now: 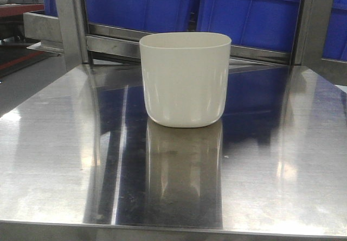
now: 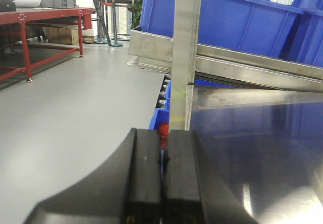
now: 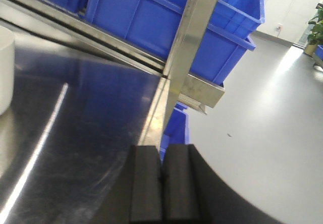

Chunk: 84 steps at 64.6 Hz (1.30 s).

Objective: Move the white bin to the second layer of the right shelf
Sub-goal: 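Move the right gripper toward the white bin on the steel table, then close the right gripper on the white bin's rim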

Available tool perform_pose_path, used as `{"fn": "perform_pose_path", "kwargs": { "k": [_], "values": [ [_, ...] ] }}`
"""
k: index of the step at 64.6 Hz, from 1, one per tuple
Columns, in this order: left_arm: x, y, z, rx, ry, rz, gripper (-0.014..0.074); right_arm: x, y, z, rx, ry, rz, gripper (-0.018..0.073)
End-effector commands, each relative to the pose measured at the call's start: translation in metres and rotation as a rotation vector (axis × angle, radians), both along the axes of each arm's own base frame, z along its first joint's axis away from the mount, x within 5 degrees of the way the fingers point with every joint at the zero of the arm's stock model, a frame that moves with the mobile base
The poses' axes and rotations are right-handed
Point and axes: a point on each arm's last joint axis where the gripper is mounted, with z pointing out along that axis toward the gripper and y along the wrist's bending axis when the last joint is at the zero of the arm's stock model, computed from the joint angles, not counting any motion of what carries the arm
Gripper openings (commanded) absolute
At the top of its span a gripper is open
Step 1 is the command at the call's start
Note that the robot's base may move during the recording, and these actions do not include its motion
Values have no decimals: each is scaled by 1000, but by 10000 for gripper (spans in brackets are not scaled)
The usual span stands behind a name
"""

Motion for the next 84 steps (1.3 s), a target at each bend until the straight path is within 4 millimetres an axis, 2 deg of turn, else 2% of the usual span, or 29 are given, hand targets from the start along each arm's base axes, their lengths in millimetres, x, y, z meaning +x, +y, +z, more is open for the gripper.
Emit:
{"fn": "perform_pose_path", "kwargs": {
  "k": [1,9,17,22,28,35,43,54,61,74,84],
  "values": [
    [0,0,-1,-13,-71,0,85,21,2,26,-98,-36,19,51],
    [0,0,-1,-13,-71,0,85,52,9,28,44,39,45,51],
    [0,0,-1,-13,-71,0,85,77,15,13,99,156,61,51],
    [0,0,-1,-13,-71,0,85,94,27,3,117,272,106,57],
    [0,0,-1,-13,-71,0,85,119,48,-7,198,463,115,129],
    [0,0,-1,-13,-71,0,85,147,68,-9,253,627,28,264],
    [0,0,-1,-13,-71,0,85,181,91,7,314,677,-101,363],
    [0,0,-1,-13,-71,0,85,217,140,37,331,687,-101,361],
    [0,0,-1,-13,-71,0,85,237,164,50,330,726,-119,361],
    [0,0,-1,-13,-71,0,85,264,188,70,325,759,-160,361],
    [0,0,-1,-13,-71,0,85,273,202,69,335,766,-133,361]
  ]
}}
